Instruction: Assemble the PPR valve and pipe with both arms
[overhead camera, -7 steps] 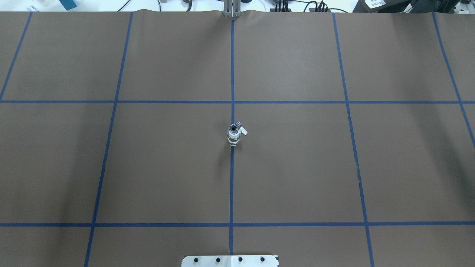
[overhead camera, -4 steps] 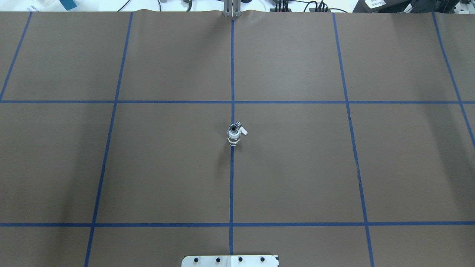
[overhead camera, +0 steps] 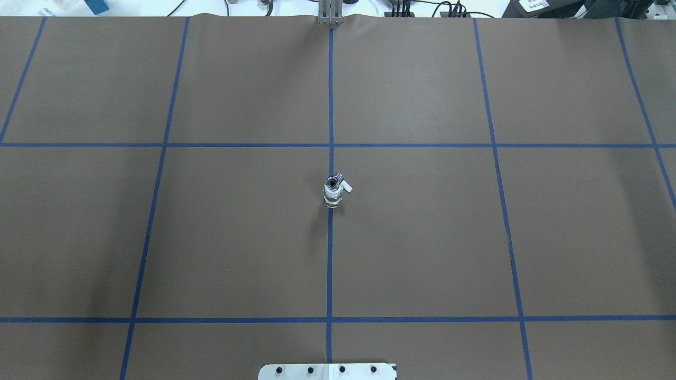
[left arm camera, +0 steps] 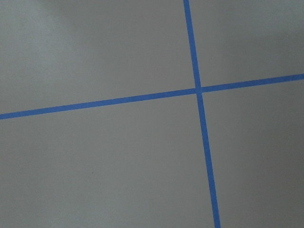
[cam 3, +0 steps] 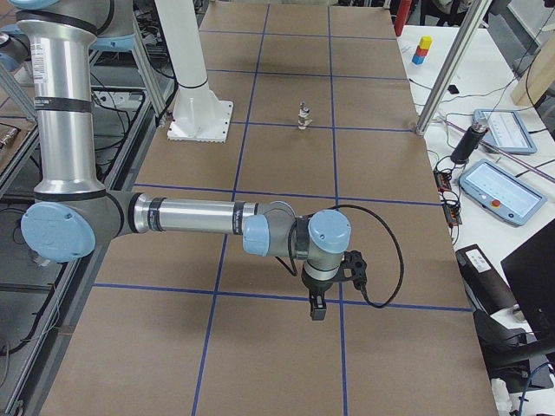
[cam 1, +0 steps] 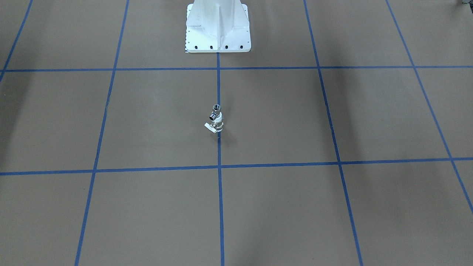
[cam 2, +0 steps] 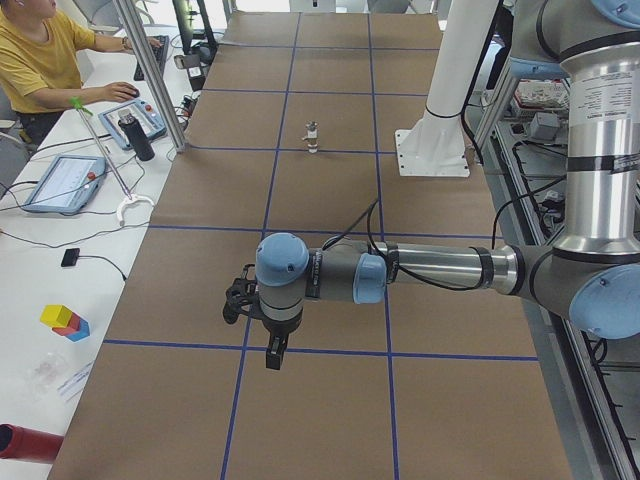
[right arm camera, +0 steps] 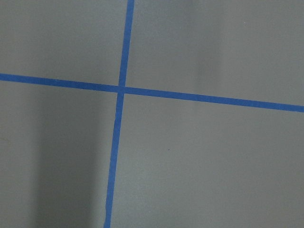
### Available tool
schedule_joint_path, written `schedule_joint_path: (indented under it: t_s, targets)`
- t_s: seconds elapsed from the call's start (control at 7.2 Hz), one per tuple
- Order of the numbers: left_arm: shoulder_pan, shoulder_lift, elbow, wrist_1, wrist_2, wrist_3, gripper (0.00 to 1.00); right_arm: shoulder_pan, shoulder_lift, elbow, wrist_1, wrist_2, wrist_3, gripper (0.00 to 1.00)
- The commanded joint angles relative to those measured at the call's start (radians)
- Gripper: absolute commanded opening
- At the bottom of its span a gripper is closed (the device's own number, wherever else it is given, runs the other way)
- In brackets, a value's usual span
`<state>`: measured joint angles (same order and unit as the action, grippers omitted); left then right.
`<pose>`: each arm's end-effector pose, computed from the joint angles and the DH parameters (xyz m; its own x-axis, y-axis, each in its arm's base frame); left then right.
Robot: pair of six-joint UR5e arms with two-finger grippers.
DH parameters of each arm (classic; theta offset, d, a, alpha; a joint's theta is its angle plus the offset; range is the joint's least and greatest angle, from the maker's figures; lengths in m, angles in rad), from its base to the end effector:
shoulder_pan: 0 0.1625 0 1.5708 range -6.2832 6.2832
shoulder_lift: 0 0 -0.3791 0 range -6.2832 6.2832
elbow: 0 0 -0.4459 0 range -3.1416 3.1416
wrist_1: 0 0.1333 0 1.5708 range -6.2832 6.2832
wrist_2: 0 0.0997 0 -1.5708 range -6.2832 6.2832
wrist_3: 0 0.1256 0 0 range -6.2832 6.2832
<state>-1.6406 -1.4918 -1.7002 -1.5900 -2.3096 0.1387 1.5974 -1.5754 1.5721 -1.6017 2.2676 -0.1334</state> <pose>-0.0850 -0.5167 0.6036 0.7432 0.1328 -0.6557 -0.0335 0.9863 0.1618 0.0671 -0.5389 0.6427 0.7628 -0.0909 0.6402 0.0755 0.9958 0.0514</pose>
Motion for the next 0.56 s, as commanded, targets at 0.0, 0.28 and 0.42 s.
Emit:
schedule_joint_path:
  t_s: [0.0,0.28,0.42]
  targets:
    - [0.005,0.007,-0.007,-0.007,-0.004,0.007,1.0,0.001,-0.006,0.002,0.0,0.0,0.0,0.99]
    - [0.005,0.005,-0.009,-0.008,0.006,0.009,1.0,0.001,-0.005,-0.003,0.0,0.0,0.0,0.99]
    - [0.005,0.004,-0.015,-0.01,0.006,0.009,1.0,0.001,-0.005,0.002,0.0,0.0,0.0,0.99]
